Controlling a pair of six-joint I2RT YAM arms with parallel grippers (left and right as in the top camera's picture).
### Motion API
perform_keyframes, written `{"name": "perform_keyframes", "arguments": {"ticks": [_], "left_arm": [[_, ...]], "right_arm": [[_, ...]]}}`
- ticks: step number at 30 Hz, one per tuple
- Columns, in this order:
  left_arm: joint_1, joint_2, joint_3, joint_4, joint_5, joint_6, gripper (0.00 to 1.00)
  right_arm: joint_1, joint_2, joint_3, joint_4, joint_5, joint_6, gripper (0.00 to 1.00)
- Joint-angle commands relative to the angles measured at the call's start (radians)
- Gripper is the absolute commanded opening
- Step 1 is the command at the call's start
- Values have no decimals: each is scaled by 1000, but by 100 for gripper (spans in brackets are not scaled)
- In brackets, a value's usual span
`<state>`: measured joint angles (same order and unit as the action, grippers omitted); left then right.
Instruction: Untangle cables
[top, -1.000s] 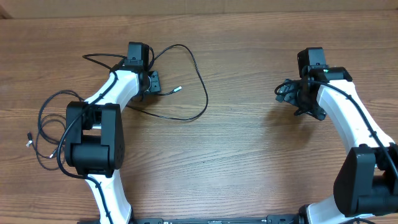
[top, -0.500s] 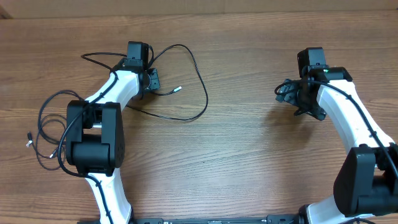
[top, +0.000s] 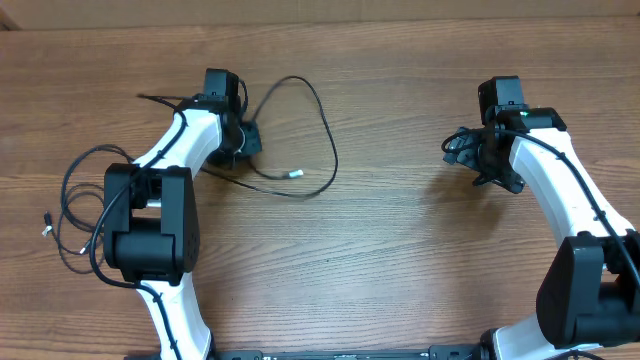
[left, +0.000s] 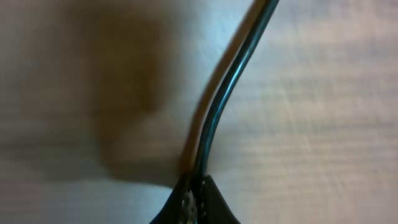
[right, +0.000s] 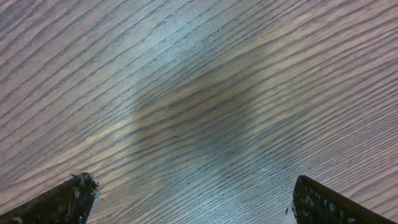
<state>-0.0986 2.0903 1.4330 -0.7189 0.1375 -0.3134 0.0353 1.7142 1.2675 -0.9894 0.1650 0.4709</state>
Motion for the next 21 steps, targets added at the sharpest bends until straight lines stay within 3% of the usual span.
{"name": "perform_keyframes", "arguments": {"ticks": [1,6,12,21], "left_arm": [[-14,32,-31,-81,225,-9,4],[2,32,-18,-159,348,-10,4],[22,19,69,-292,348,-35,4],[-35,-56,145,-509,19,-97,4]], "right_arm": [[3,5,-5,1,14,-1,100],[3,5,-5,1,14,-1,100],[3,5,-5,1,14,-1,100],[3,5,-5,1,14,-1,100]]}}
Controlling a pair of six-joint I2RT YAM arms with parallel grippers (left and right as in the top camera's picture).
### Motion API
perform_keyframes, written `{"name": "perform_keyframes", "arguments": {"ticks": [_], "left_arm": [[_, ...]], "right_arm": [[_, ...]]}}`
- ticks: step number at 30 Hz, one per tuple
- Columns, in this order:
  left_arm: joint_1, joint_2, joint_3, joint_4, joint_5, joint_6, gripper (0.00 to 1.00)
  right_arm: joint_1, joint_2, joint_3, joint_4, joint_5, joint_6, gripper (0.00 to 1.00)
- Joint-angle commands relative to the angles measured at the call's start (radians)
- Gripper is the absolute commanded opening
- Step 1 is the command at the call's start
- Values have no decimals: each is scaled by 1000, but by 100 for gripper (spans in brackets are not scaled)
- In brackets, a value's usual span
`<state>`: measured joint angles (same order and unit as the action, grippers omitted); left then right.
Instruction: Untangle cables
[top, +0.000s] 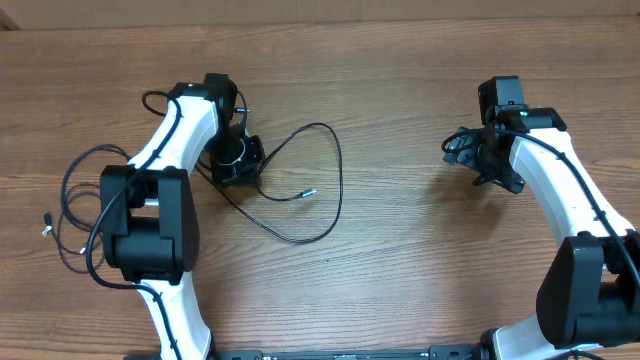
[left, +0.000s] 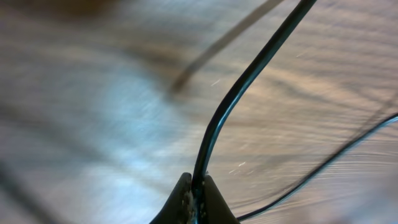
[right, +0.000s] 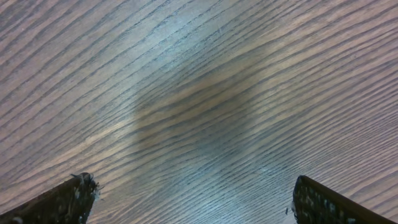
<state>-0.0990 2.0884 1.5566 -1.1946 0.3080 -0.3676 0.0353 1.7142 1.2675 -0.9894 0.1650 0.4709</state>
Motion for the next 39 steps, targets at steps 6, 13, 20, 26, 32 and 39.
{"name": "perform_keyframes", "arguments": {"ticks": [6,13,20,26,32,39], "left_arm": [[-82,-58,15,-96,-209,-63,9],[-87,-58,24,-165,-168,-55,37],[-66,-58,29,-174,85,71,64],[-66,-63,29,-182,-8,-194,42],[-116,-69,29,-232,-179,-315,49],[-200,-71,29,-302,-350,-417,50]], "right_arm": [[3,5,-5,1,14,-1,100],[3,5,-5,1,14,-1,100],[3,5,-5,1,14,-1,100],[3,5,-5,1,14,-1,100],[3,5,-5,1,14,-1,100],[3,5,-5,1,14,-1,100]]}}
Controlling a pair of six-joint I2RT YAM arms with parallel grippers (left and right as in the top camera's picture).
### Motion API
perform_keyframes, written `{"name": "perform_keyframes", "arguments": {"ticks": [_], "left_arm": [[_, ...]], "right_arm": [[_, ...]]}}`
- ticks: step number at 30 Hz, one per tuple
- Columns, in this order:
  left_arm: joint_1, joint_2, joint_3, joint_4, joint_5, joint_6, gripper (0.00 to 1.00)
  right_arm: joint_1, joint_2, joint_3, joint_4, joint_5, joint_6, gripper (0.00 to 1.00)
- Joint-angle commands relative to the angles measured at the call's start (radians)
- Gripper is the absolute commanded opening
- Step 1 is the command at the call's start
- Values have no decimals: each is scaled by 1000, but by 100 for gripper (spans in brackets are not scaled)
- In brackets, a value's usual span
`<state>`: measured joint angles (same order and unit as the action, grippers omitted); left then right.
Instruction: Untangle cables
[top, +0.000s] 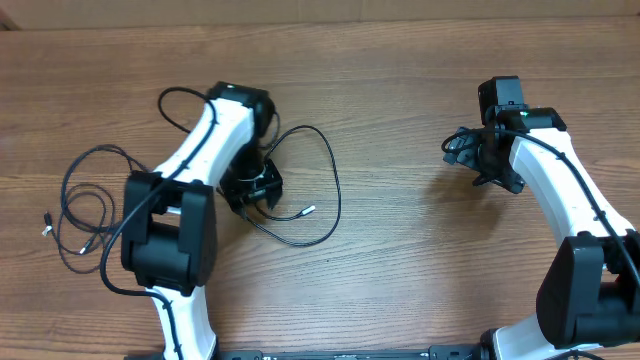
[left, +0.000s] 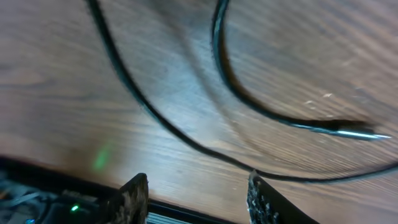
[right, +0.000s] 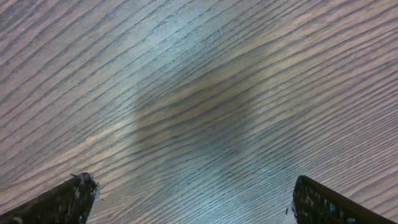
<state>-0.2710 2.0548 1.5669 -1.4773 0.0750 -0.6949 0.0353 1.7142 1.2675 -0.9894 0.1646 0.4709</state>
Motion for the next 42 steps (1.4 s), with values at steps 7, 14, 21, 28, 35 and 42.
{"name": "perform_keyframes", "arguments": {"ticks": [7,14,21,28,35,42], "left_arm": [[-132,-118,18,13,-240,-203,52],[-214,-217,-1,28,-243,-272,54],[-274,-224,-111,97,-290,-357,54],[-265,-224,-270,260,-325,-369,53],[-219,-225,-356,380,-347,-355,57],[-158,-225,-389,404,-334,-285,59]], "right_arm": [[3,5,-5,1,14,-1,100],[3,5,-5,1,14,-1,100],[3,5,-5,1,14,-1,100],[3,5,-5,1,14,-1,100],[3,5,-5,1,14,-1,100],[3,5,-5,1,14,-1,100]]}}
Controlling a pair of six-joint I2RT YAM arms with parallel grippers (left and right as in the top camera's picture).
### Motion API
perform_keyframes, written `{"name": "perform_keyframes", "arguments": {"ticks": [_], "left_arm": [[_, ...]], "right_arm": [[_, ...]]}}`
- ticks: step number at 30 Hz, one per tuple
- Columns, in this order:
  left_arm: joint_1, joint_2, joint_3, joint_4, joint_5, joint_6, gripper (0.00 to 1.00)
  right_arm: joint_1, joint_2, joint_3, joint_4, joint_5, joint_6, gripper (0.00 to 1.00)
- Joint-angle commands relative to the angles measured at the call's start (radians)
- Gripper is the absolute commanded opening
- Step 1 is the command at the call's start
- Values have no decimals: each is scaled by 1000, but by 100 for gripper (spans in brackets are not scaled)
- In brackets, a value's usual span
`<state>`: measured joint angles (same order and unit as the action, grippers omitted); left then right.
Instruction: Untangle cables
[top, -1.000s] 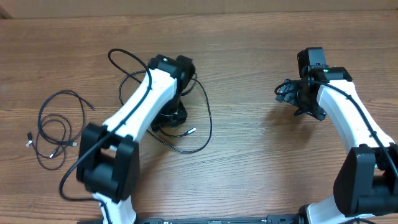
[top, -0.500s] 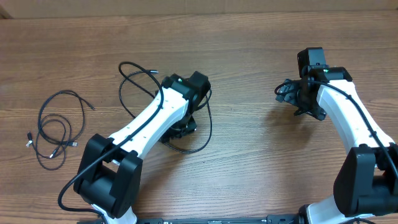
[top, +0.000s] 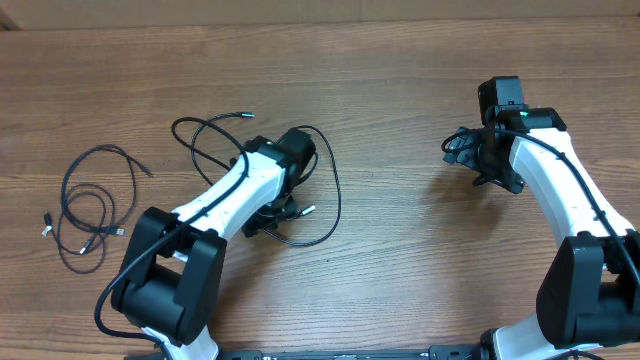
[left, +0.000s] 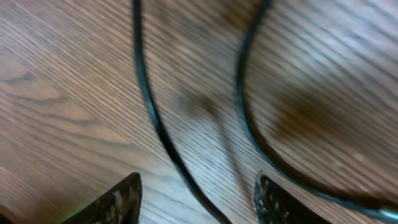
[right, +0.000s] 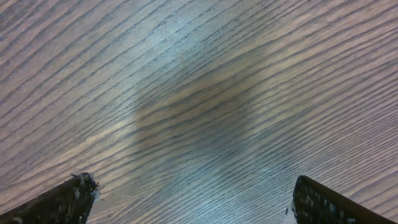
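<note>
A long black cable (top: 331, 190) lies in loose loops at the table's left-middle, its metal plug (top: 309, 210) pointing right. A second thin black cable (top: 88, 205) lies coiled apart at the far left. My left gripper (top: 277, 213) is low over the long cable's loops and open. In the left wrist view one strand (left: 151, 112) runs between the fingers (left: 120, 200) of my left gripper (left: 199, 186), and another strand (left: 246, 118) curves beside it. My right gripper (top: 468, 152) stands open over bare wood, with nothing between the fingers (right: 69, 198) of the right gripper (right: 193, 190).
The wooden table (top: 400, 260) carries both arms' bases at the front edge. A lighter strip runs along the far edge (top: 320, 10).
My left gripper, still open, has moved right and a little nearer over the long cable. The cable's left loop has shifted right, and the coiled cable at the far left now shows whole.
My left gripper was first shut on the long cable at the back left, then still shut on it and a little nearer. Then it was open with the cable let go, lying more to the right. Now it is open over the loops. The right arm stayed still.
</note>
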<state>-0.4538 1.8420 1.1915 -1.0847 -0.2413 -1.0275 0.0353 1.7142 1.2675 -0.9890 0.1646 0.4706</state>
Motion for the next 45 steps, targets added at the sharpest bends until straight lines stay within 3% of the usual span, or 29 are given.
{"name": "perform_keyframes", "arguments": {"ticks": [1,5,10,20,32,41,42,45], "left_arm": [[37,-12,-19,28,-6,70,59],[74,-12,-47,116,60,142,59],[122,-11,-67,207,47,144,58],[169,-11,-74,367,51,380,59],[167,-11,-158,467,51,403,47],[167,-11,-210,528,74,456,22],[167,-11,-215,536,76,456,12],[167,-11,-219,540,77,456,4]], "right_arm": [[3,5,-5,1,15,0,100],[3,5,-5,1,14,0,100],[3,5,-5,1,14,0,100],[3,5,-5,1,14,0,100],[3,5,-5,1,14,0,100],[3,5,-5,1,14,0,100],[3,5,-5,1,14,0,100],[3,5,-5,1,14,0,100]]}}
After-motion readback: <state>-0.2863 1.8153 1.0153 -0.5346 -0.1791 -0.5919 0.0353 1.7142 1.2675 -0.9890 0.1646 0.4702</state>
